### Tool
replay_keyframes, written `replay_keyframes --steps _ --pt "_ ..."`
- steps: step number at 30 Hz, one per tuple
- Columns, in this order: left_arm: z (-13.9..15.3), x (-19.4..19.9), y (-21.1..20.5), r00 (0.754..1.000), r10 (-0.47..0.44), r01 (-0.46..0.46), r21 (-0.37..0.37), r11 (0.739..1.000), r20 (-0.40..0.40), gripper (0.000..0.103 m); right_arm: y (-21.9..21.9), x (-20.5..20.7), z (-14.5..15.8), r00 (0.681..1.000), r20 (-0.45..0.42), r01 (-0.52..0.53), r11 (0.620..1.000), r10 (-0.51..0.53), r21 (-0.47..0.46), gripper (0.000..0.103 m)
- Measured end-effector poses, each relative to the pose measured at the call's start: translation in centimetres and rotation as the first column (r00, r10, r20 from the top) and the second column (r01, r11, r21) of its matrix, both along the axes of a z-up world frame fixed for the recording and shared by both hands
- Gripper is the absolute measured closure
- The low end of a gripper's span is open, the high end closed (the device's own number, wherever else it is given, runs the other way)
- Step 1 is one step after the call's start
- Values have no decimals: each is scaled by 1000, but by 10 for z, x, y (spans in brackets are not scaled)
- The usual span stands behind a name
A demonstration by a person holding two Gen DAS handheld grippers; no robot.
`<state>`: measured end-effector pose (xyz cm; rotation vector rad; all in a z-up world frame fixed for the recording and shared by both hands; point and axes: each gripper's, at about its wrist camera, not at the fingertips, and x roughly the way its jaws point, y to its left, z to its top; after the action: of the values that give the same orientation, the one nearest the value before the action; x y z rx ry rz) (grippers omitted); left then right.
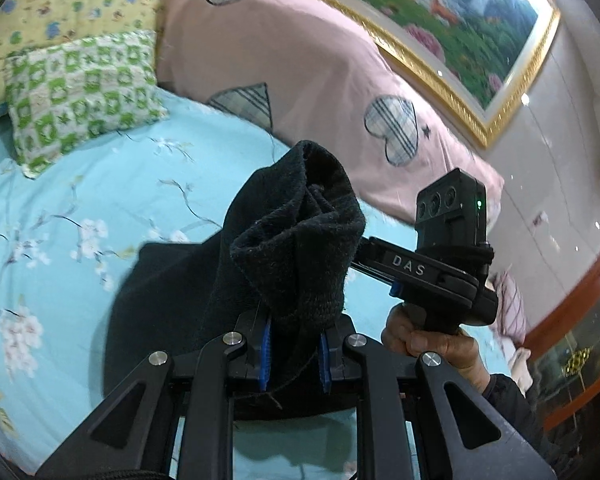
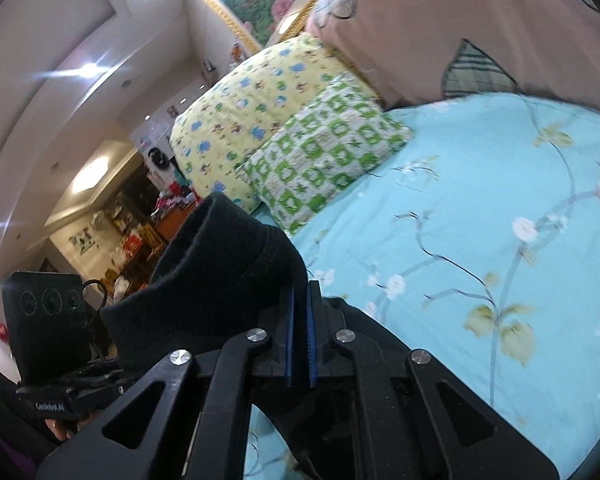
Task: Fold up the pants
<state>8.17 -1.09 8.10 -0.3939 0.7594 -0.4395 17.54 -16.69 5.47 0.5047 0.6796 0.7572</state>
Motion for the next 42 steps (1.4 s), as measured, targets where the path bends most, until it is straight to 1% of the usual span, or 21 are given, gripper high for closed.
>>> replay_keyframes --steps 8,15,20,22,24,27,30,31,32,33,34,35,36,39,40,41,42 --pt "-25 0 -46 996 -82 84 63 994 -40 86 -34 -19 -28 998 -33 64 996 -62 59 97" --pt "-55 0 -80 986 -145 154 114 981 -80 86 -61 -33 -57 990 -85 118 990 -111 83 97" --pt "-74 3 -98 980 -165 180 154 971 -108 86 -76 -41 -75 982 -124 150 986 -141 70 98" --pt "-84 7 -103 978 -162 184 179 967 -131 86 -82 -42 -83 974 -159 171 984 -161 51 98" --pt "-91 9 -104 976 -166 191 178 965 -144 86 -90 -43 -88 963 -178 211 977 -204 20 98" --pt "-93 6 -104 976 -175 197 177 964 -131 83 -99 -49 -91 953 -192 240 971 -236 -1 98" --pt "-92 5 -107 974 -189 209 173 962 -123 78 -102 -58 -89 947 -188 260 965 -261 -28 98" --pt "-91 5 -107 972 -198 217 171 961 -123 74 -102 -61 -87 945 -187 268 963 -270 -33 98" --pt "-90 4 -108 970 -210 229 166 959 -123 65 -103 -65 -86 942 -187 278 960 -280 -36 98" --pt "-89 4 -109 966 -226 244 154 958 -123 58 -104 -70 -83 935 -190 296 954 -300 -47 98" --pt "-88 3 -110 960 -250 266 130 955 -129 47 -104 -73 -82 932 -191 305 951 -309 -53 98" --pt "-86 0 -110 955 -266 280 109 954 -130 43 -105 -78 -80 926 -191 319 946 -325 -63 98" --pt "-85 -3 -111 953 -278 291 102 951 -124 43 -105 -82 -78 918 -191 338 938 -347 -79 98" --pt "-82 -11 -113 949 -294 308 124 943 -116 42 -107 -93 -75 894 -206 383 918 -397 -105 92" --pt "-81 -12 -112 947 -299 312 117 943 -119 42 -108 -95 -75 890 -211 391 915 -404 -102 83" --pt "-81 -14 -109 946 -300 313 110 943 -122 41 -110 -99 -74 885 -218 400 911 -412 -97 62" --pt "-79 -16 -106 946 -299 312 104 944 -122 41 -112 -105 -74 875 -227 419 904 -427 -86 48"
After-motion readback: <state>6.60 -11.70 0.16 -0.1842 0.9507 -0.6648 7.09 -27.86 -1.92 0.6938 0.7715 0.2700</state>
